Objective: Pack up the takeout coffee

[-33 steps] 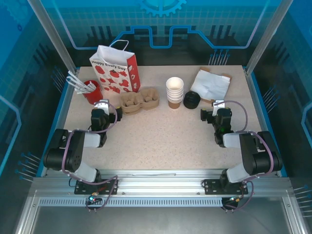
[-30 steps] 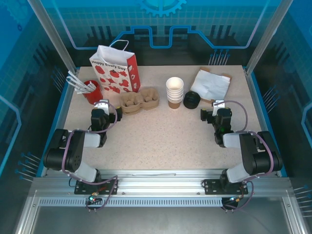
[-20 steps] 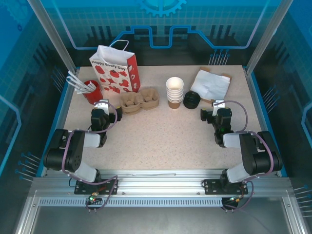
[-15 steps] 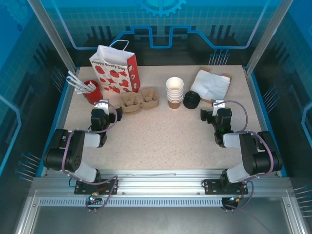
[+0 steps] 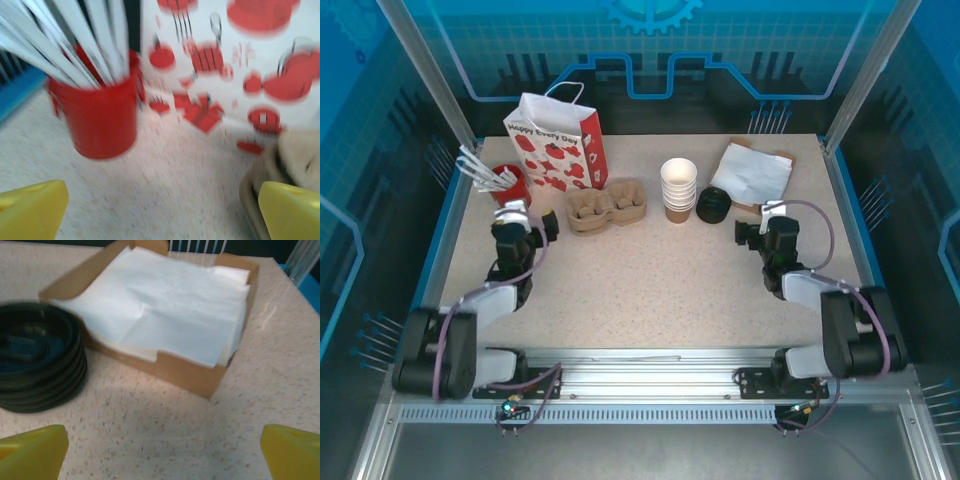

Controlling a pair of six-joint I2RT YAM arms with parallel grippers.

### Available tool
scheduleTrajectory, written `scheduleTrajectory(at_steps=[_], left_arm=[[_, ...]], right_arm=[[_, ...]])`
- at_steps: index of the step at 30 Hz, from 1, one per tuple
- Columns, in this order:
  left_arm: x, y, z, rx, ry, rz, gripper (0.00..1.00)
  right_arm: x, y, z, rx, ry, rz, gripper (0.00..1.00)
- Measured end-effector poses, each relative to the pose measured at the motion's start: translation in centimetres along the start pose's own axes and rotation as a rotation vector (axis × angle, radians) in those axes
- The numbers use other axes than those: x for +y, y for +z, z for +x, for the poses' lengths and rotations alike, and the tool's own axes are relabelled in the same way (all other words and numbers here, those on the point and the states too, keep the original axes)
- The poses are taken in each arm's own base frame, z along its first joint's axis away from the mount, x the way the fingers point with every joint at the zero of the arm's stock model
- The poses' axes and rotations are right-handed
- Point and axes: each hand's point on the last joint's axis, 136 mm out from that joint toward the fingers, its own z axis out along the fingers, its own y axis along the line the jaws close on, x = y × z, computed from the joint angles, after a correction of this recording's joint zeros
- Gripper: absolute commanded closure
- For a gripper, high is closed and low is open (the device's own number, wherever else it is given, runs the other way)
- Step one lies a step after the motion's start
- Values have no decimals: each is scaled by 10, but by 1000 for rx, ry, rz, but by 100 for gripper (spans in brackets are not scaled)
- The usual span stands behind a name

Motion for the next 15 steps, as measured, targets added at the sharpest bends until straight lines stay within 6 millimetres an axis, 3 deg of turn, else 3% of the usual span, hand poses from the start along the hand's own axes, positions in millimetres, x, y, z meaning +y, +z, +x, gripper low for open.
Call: scheduleTrajectory(at_steps=[4, 7, 10, 13, 15], left_arm=[[3, -33, -49, -47, -191, -10, 1], [-24, -51, -76, -38, -315, 144, 1], [-72, -60, -82, 52, -356, 328, 1], [-135, -70, -78, 192, -302, 497, 1], [-165, -74, -77, 256, -252, 569, 1]], right_arm=[[-25, -42, -65, -92, 156, 77, 0], [-26, -76, -113, -167, 246, 35, 0], [9, -95, -139, -171, 243, -100, 0], [67, -100, -148, -85, 170, -237, 1], [98, -98, -146, -20, 117, -292, 1]])
